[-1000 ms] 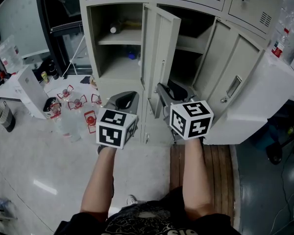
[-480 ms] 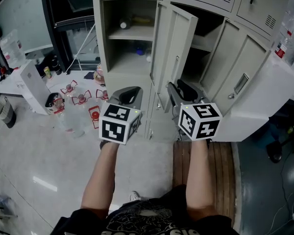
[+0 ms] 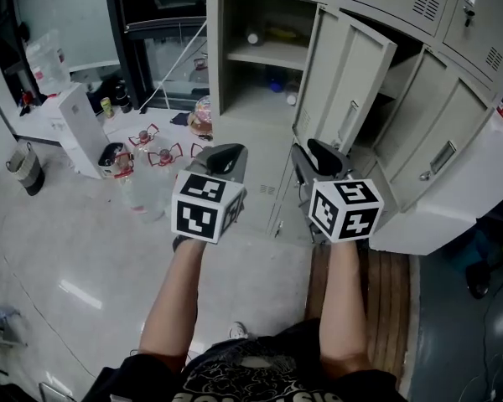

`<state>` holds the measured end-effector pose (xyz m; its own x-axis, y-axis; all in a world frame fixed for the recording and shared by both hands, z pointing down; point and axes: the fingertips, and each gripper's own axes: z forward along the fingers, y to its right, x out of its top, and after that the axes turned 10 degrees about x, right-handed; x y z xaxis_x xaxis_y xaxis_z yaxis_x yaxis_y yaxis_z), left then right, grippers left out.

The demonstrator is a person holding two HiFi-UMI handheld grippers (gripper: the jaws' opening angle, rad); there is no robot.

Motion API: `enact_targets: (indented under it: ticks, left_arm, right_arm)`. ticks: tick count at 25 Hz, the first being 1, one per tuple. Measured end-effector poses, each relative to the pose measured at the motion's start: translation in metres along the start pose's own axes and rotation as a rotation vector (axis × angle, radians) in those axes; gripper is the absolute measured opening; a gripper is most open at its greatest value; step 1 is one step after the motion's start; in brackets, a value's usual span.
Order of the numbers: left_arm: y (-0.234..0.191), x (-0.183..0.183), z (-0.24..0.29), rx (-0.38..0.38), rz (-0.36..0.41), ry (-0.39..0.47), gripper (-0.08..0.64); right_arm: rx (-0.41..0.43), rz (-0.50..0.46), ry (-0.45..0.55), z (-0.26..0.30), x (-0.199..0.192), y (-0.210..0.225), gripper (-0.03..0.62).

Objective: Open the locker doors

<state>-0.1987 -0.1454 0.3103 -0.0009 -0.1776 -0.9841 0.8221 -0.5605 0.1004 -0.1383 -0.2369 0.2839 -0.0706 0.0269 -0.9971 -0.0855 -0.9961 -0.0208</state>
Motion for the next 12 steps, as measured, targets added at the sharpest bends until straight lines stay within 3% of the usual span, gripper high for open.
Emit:
enact_targets:
  ticks: [12]
  left_arm:
    - [-0.093,-0.025,-0.05,0.199,-0.028,-0.038,0.0]
  right_arm:
    - [0.197,0.002,-0.032,0.074,-0.011,-0.08,0.093]
